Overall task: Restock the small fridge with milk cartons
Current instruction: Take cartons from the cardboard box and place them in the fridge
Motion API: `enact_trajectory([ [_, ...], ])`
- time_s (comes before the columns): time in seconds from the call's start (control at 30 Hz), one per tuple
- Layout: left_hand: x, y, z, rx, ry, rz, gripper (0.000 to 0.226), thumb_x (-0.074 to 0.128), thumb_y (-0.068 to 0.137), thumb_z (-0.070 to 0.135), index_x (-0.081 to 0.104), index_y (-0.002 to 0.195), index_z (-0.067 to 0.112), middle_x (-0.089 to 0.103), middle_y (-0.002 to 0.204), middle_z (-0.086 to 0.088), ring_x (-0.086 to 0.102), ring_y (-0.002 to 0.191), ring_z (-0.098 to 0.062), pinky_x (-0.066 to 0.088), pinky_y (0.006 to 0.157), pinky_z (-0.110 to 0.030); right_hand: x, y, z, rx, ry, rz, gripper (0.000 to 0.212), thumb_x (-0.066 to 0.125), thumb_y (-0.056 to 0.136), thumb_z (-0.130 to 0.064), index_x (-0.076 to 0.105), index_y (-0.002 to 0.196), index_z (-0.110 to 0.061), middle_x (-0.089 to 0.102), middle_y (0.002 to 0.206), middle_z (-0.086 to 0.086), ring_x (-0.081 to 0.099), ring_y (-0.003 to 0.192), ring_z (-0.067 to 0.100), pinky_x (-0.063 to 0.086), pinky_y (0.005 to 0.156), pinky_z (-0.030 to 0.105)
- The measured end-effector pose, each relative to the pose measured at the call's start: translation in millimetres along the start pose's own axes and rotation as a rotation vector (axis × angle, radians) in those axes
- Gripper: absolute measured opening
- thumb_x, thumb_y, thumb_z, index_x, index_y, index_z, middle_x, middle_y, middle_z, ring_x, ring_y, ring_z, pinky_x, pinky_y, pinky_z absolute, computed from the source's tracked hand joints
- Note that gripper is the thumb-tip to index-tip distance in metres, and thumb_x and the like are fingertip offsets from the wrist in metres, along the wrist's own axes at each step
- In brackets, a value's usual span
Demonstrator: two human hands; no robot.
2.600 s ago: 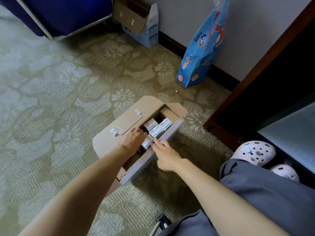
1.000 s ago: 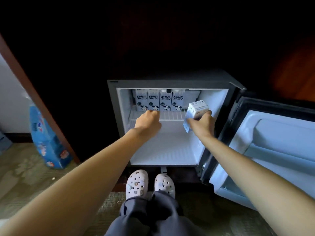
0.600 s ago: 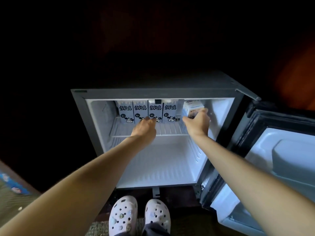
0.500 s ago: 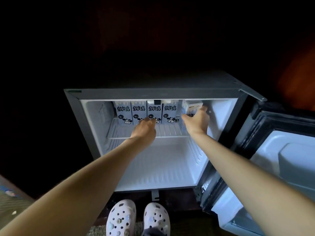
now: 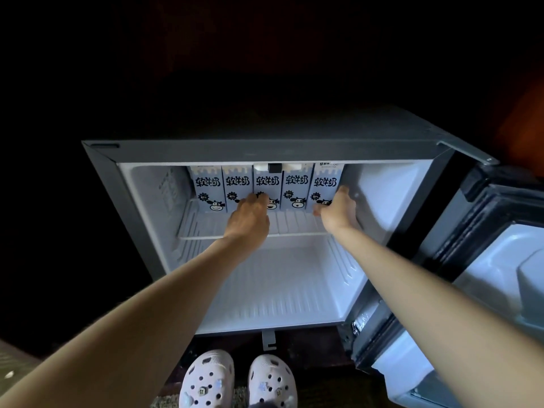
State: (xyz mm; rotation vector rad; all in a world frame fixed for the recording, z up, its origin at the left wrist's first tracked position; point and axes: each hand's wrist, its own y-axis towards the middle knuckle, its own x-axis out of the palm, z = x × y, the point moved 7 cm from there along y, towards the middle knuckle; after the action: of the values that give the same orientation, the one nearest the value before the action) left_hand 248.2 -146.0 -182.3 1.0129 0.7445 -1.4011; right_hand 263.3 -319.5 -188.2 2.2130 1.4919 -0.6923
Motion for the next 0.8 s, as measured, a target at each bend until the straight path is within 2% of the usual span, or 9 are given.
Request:
enact_trajectory([
  [0.17,3.2,3.7,-0.6,-0.003,-0.002,-0.002,0.032,0.044,0.092,-0.002,0.045,0.123,0.006,0.049,0.124,-0.012,0.047,0.116,-0.026,0.045,0.097,-0.038,3.0,7.1,-1.0,-0.023,0.005,-0.002,0.037,0.055,0.087,-0.002,0.038,0.121,0.004,0.061,0.118,0.023,0.060,0.106,0.033,0.045,0.081,0.033],
  [0.3,4.5,3.1,-0.6,-0.004,-0.012,0.009,0.035,0.043,0.091,-0.004,0.044,0.124,0.007,0.049,0.124,-0.010,0.047,0.116,-0.024,0.043,0.096,-0.034,1.6,3.1,3.8,-0.009,0.012,0.006,0.035,0.055,0.088,-0.004,0.040,0.119,0.002,0.060,0.121,0.019,0.058,0.108,0.031,0.036,0.074,0.026],
  [0.5,-0.8,-8.5,3.1,-0.015,-0.074,-0.033,0.046,0.043,0.089,-0.006,0.037,0.133,0.009,0.048,0.126,-0.011,0.048,0.116,-0.025,0.042,0.094,-0.033,-3.0,-15.2,-1.8,0.044,-0.034,0.033,0.038,0.049,0.092,-0.002,0.035,0.126,0.003,0.056,0.123,0.020,0.057,0.109,0.033,0.035,0.069,0.025],
  [0.63,-16.7,-33.6,2.1,-0.027,-0.138,-0.020,0.044,0.045,0.090,-0.002,0.039,0.132,0.007,0.052,0.123,-0.016,0.052,0.111,-0.028,0.045,0.093,-0.034,-9.5,-48.9,-12.5,-0.012,-0.041,0.112,0.042,0.040,0.089,0.010,0.027,0.129,0.008,0.054,0.118,0.028,0.058,0.105,0.038,0.041,0.069,0.031],
  [0.7,-30.1,-53.2,-1.2,-0.035,-0.147,0.007,0.044,0.046,0.089,0.000,0.041,0.132,0.007,0.054,0.124,-0.016,0.054,0.112,-0.029,0.046,0.091,-0.034,-7.3,-73.5,-21.6,-0.066,-0.088,0.066,0.042,0.041,0.089,0.008,0.030,0.130,0.008,0.049,0.127,0.026,0.055,0.111,0.036,0.043,0.074,0.033],
  [0.8,-56.6,-87.9,-13.0,-0.082,-0.159,0.055,0.040,0.046,0.088,0.005,0.047,0.129,0.008,0.059,0.121,-0.017,0.058,0.108,-0.031,0.046,0.088,-0.035,-1.2,-120.6,-45.6,-0.174,-0.117,-0.002,0.031,0.043,0.090,0.005,0.042,0.122,0.003,0.049,0.126,0.017,0.053,0.111,0.032,0.042,0.081,0.031],
])
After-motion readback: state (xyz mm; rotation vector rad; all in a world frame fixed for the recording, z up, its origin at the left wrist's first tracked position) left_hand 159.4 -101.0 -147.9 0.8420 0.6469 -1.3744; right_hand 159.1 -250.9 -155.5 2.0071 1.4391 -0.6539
